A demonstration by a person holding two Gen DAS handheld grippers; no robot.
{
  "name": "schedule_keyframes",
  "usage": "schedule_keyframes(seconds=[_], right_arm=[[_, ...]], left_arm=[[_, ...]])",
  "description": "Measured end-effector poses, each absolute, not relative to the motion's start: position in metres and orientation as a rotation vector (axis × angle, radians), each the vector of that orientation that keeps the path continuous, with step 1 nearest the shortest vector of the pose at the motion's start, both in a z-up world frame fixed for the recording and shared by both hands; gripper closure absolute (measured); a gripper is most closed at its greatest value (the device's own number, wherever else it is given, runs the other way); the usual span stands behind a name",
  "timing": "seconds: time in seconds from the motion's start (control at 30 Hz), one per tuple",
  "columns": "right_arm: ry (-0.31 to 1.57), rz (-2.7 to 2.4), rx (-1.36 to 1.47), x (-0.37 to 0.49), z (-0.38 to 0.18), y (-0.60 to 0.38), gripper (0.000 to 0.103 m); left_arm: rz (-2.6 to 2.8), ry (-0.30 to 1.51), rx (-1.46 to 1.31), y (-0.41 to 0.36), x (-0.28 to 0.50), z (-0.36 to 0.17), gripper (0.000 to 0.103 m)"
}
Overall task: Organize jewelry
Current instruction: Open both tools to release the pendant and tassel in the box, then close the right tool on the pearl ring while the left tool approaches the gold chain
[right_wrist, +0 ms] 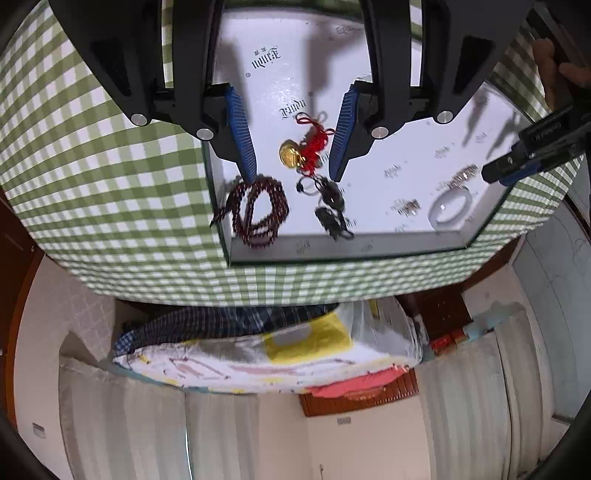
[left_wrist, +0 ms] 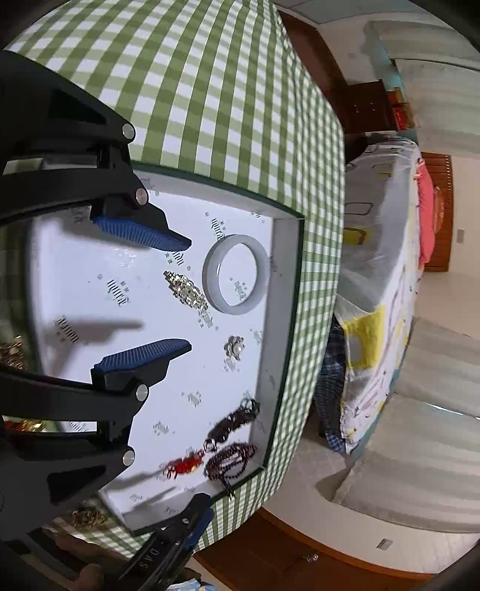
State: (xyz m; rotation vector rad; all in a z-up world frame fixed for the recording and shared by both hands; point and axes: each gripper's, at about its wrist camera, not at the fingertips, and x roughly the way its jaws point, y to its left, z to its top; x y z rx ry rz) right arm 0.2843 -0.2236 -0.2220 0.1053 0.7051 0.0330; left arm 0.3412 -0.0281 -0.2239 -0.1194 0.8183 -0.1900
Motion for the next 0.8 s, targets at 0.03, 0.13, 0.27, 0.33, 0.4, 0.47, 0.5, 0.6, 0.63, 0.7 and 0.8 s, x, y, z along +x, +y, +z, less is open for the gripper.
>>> schedule_keyframes(seconds=[0.03, 0.13, 0.27, 0.33, 0.4, 0.47, 0.5, 0.6, 0.63, 0.7, 0.8], right_arm=[[0.693, 0.032, 0.102, 0.280, -0.217, -0.223, 0.062], [0.664, 0.030, 0.099, 0.270, -0.204, -0.220, 0.062], [0.649, 0.039, 0.117, 0.250, -0.194, -0.218, 0.062], [0.650, 0.043, 0.123, 0.239, -0.193, -0.216, 0.062], [0.655, 0.045, 0.121, 0.228, -0.194, -0.213, 0.062], [0.659, 0.041, 0.107, 0.219, -0.196, -0.209, 0.062], [0.664, 0.039, 0.102, 0.213, -0.198, -0.209, 0.062], [0.682, 0.036, 0.112, 0.199, -0.205, -0.210, 0.062], [0.686, 0.034, 0.114, 0.195, -0.208, -0.210, 0.062], [0.697, 0.031, 0.119, 0.188, -0.212, -0.213, 0.062], [0.713, 0.028, 0.118, 0.178, -0.218, -0.214, 0.062]], left_arm=[[-0.192, 0.808, -0.118, -0.027, 0.336, -0.219, 0.053], [-0.191, 0.787, -0.117, -0.026, 0.320, -0.209, 0.052], [-0.192, 0.775, -0.115, -0.025, 0.300, -0.201, 0.052], [-0.194, 0.774, -0.112, -0.026, 0.289, -0.199, 0.052], [-0.195, 0.775, -0.114, -0.028, 0.280, -0.199, 0.052], [-0.197, 0.784, -0.116, -0.030, 0.271, -0.201, 0.052], [-0.201, 0.788, -0.116, -0.031, 0.267, -0.201, 0.052], [-0.204, 0.792, -0.106, -0.035, 0.255, -0.202, 0.052], [-0.204, 0.792, -0.102, -0.036, 0.250, -0.203, 0.052], [-0.204, 0.793, -0.098, -0.037, 0.241, -0.204, 0.052], [-0.203, 0.797, -0.101, -0.037, 0.230, -0.204, 0.052]])
